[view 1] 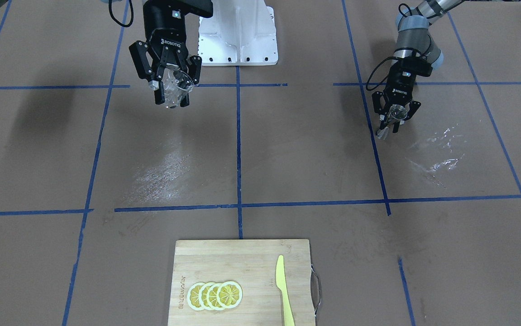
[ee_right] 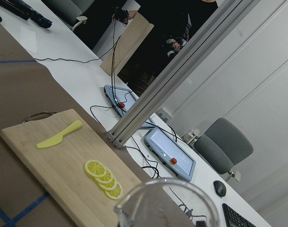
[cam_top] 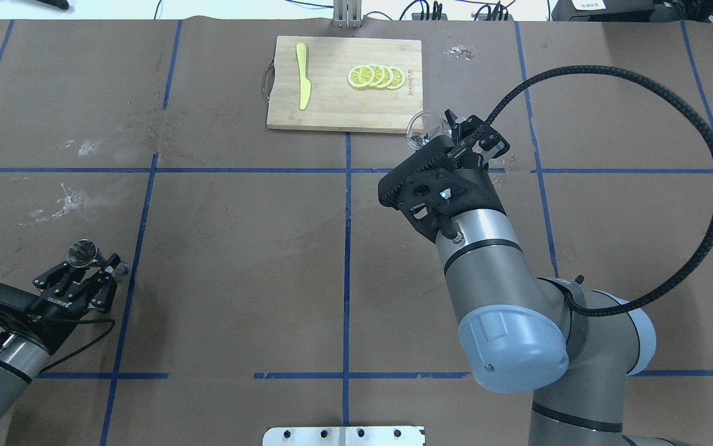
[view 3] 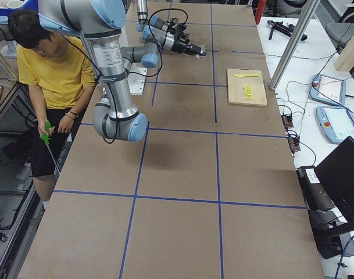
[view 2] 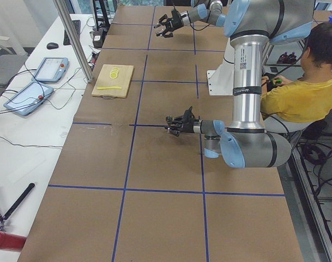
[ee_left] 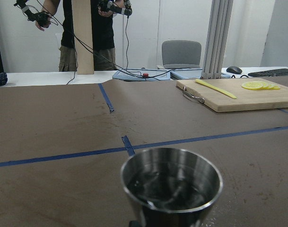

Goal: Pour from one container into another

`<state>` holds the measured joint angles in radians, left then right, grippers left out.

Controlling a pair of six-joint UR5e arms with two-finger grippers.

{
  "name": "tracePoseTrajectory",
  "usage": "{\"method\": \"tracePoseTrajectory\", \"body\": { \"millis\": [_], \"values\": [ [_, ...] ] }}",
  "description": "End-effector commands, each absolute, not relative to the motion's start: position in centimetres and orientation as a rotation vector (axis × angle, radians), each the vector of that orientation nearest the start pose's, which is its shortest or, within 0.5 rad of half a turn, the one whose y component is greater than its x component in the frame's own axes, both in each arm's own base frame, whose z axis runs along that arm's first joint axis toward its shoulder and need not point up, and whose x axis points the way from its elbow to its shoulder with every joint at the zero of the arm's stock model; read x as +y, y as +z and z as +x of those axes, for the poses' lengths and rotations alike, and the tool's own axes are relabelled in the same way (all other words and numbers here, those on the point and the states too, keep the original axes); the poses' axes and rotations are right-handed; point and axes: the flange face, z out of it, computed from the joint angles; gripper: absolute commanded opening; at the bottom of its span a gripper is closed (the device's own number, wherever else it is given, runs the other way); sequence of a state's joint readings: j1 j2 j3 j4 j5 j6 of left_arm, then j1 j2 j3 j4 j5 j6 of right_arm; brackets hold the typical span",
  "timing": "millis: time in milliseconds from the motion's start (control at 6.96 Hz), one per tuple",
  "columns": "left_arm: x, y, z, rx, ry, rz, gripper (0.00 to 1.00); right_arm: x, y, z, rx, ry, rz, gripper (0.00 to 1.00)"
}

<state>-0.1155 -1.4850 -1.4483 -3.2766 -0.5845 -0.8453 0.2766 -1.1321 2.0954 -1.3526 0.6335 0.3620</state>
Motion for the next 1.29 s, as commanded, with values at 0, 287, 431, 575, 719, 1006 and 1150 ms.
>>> {"method": "tracePoseTrajectory", "body": {
  "millis": [0,287,431,575,719,1006,1150],
  "values": [
    [-26.3,57.0,38.0,0.902,-0.256,1.246,0.88,-34.2,15.5,-41.9,-0.244,-0.233,1.326,0.00],
    [-27.1,56.1,37.2,0.915,-0.290,1.260,0.99,-34.2,15.5,-41.9,-0.242,-0.234,1.326,0.00],
    [-27.4,54.7,36.2,0.930,-0.313,1.270,0.99,-34.2,15.5,-41.9,-0.242,-0.234,1.326,0.00],
    [-27.9,53.1,35.4,0.911,-0.296,1.312,0.99,-34.2,15.6,-42.0,-0.241,-0.235,1.325,0.00],
    [-28.4,51.9,34.7,0.910,-0.305,1.332,0.99,-34.2,15.6,-41.9,-0.241,-0.235,1.325,0.00],
    [-29.7,49.4,33.0,0.891,-0.313,1.386,0.99,-34.2,15.6,-41.9,-0.241,-0.235,1.325,0.00],
    [-30.2,48.7,32.5,0.885,-0.313,1.402,1.00,-34.2,15.6,-41.9,-0.241,-0.235,1.325,0.00]
  ]
}}
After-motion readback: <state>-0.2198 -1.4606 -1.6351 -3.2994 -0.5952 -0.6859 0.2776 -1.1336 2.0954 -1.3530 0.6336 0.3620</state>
